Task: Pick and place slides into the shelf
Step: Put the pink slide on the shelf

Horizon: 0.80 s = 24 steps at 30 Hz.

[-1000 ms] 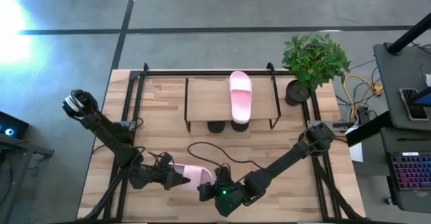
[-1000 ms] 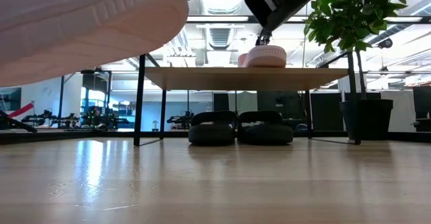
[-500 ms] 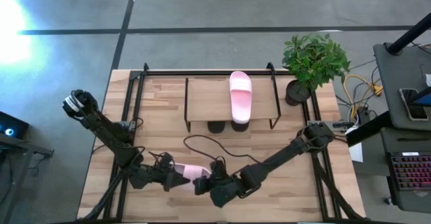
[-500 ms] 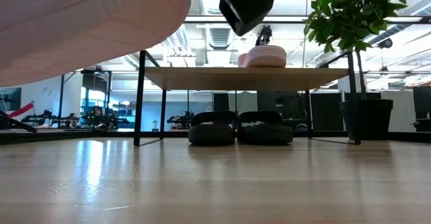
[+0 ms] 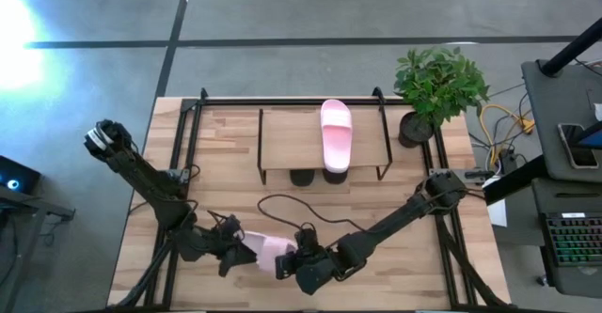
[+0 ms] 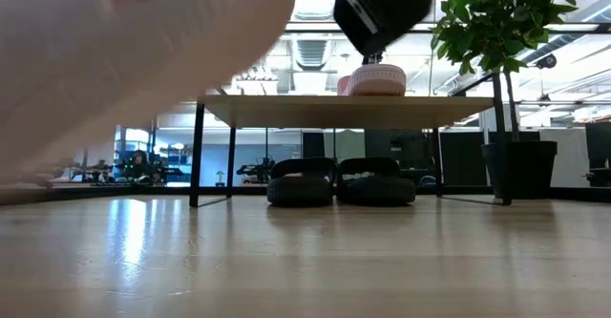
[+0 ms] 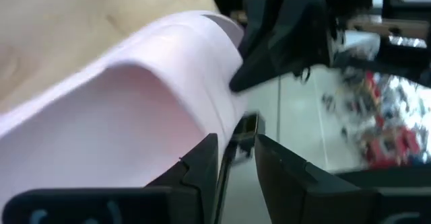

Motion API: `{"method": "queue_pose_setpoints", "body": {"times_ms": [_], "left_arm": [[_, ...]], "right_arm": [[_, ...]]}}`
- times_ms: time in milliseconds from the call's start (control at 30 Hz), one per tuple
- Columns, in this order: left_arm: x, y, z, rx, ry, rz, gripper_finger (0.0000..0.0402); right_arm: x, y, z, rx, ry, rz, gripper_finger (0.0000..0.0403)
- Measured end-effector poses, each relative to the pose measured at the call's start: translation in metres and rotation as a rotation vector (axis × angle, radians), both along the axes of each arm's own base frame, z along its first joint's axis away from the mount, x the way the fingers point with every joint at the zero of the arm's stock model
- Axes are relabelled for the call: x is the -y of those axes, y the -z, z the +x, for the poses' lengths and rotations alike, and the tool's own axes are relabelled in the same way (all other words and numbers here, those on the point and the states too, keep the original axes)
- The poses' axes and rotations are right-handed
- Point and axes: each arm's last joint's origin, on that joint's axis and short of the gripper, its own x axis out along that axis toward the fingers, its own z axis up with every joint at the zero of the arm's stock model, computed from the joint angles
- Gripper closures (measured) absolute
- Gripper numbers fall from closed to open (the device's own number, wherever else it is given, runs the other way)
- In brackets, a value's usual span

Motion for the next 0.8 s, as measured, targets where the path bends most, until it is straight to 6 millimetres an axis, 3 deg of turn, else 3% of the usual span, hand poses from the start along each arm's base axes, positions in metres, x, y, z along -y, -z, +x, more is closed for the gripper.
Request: {"method": "queue_pose_setpoints", "body": {"times_ms": [367, 567, 800], "left_arm": [[-0.019, -0.017, -0.017, 0.037, 0.123, 0.254, 0.0317], [-0.015, 0.009, -0.011, -0.089, 0.131, 0.363, 0.0317], [0.003, 0.037, 0.006, -0.117, 0.149, 0.374, 0.0317]], "right_arm": [[-0.013, -0.007, -0.008, -0.017, -0.113, 0.067, 0.0394], [-0.009, -0.007, -0.006, -0.019, -0.109, 0.071, 0.0382], [0.000, -0.008, 0.000, -0.020, -0.087, 0.090, 0.0302]]}}
